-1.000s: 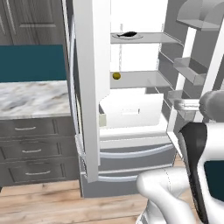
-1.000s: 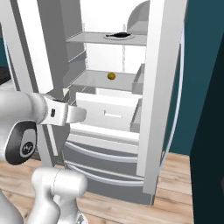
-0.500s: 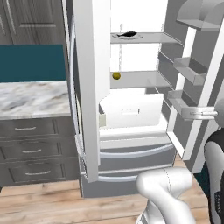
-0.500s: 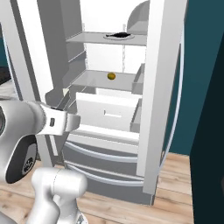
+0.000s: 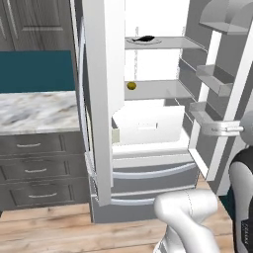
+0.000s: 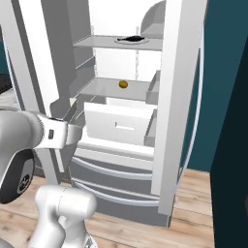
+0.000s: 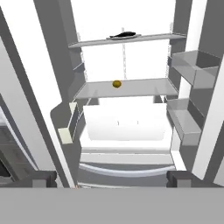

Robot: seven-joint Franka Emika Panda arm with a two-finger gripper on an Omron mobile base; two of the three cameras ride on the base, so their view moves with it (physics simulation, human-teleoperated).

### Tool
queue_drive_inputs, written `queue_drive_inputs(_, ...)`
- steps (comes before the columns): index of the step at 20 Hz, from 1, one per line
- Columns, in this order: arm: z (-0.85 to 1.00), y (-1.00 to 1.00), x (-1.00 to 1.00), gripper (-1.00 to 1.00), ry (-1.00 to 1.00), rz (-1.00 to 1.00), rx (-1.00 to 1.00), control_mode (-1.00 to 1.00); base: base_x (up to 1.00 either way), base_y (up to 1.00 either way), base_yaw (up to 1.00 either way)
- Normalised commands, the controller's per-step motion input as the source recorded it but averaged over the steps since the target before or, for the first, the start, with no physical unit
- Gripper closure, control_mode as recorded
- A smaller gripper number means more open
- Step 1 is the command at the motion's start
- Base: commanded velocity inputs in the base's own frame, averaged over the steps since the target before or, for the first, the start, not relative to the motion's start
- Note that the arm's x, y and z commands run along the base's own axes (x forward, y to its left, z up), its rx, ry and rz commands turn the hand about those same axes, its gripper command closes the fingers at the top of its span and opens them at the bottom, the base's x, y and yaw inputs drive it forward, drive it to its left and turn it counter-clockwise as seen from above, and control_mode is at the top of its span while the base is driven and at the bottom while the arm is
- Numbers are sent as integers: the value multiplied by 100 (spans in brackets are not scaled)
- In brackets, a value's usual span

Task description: Retrieve the fish from the fridge and place it on the saucepan with marinade on the stove.

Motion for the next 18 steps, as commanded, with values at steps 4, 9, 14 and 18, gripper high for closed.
queue_drive_inputs(4,0,0,0,-100,-4,-13,0,-100,0,0,0)
queue_drive_inputs(9,0,0,0,-100,0,-6,0,100,1,1,-2)
queue_drive_inputs(14,0,0,0,-100,0,0,0,100,0,-1,-9)
queue_drive_inputs(18,0,0,0,-100,0,0,0,100,0,-10,-9)
